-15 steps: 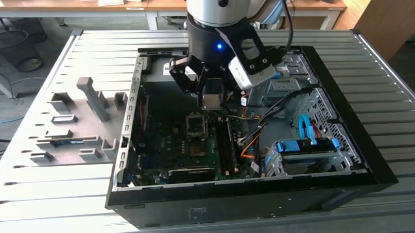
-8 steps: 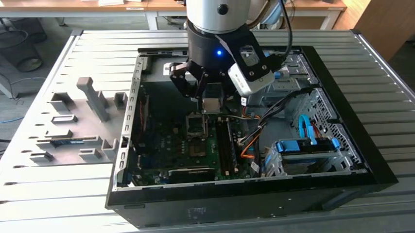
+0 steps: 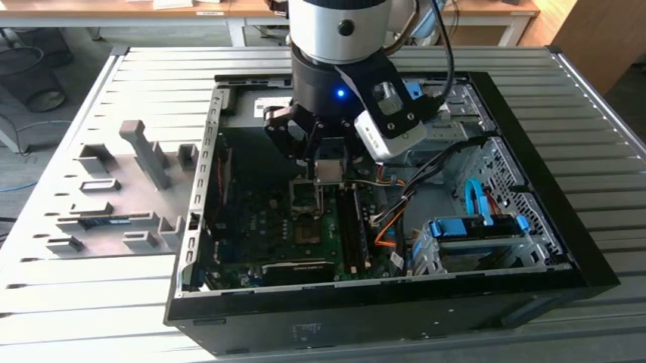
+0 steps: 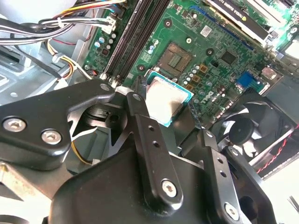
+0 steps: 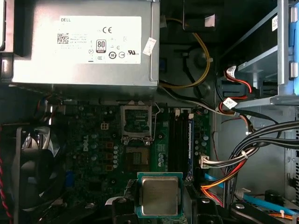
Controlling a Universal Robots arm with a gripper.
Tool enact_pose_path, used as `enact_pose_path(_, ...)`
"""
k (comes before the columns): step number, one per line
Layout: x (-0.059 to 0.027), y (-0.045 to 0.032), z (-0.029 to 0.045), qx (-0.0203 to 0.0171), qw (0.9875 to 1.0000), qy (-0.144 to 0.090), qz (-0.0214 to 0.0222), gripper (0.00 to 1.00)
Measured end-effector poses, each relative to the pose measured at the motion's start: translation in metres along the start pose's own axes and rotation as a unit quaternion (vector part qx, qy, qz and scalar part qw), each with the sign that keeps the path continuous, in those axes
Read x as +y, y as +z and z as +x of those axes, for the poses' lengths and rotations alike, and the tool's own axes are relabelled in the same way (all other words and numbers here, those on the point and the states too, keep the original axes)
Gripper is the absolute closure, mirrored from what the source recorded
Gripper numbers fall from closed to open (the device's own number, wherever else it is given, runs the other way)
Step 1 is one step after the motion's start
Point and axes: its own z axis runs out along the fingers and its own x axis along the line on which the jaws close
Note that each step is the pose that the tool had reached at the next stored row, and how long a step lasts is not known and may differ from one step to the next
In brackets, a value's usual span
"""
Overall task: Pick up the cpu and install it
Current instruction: 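Pick up the cpu and move it towards the insertion slot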
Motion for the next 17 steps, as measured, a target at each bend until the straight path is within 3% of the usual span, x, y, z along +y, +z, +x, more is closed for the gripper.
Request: enact_pose_path(17,-0.0132,0.0134,0.0019,0.0000,1.0000,0.000,-0.0001,0.53)
